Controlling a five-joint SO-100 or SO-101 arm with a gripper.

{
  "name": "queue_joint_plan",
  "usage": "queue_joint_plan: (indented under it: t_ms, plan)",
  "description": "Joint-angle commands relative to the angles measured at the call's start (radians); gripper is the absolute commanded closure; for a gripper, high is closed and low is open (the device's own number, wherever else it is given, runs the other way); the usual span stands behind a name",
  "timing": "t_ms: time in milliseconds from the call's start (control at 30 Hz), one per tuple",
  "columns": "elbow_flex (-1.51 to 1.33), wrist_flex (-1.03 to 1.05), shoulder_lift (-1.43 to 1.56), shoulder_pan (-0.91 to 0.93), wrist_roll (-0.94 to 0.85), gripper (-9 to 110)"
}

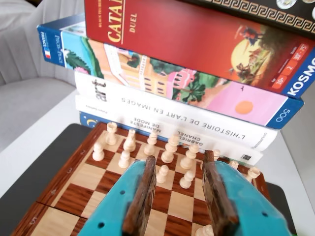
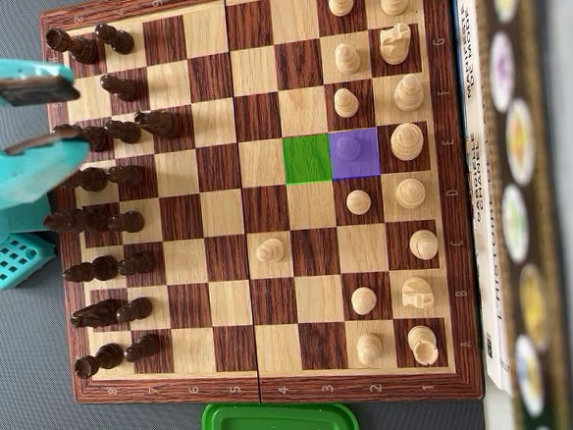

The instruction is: Play chess

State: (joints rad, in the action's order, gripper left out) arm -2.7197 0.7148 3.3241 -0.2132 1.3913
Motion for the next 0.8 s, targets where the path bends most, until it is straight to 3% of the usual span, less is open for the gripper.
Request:
queue_joint_plan:
  t_ms: [0,367,767]
  plan:
    - [0.035,0.071,0.003,-0.009,0.005,87]
    - [-0.064,0.153,-0.038,-0.008,0.002,87]
    - [0.192,0.141,-0.574,-0.003,0.043,87]
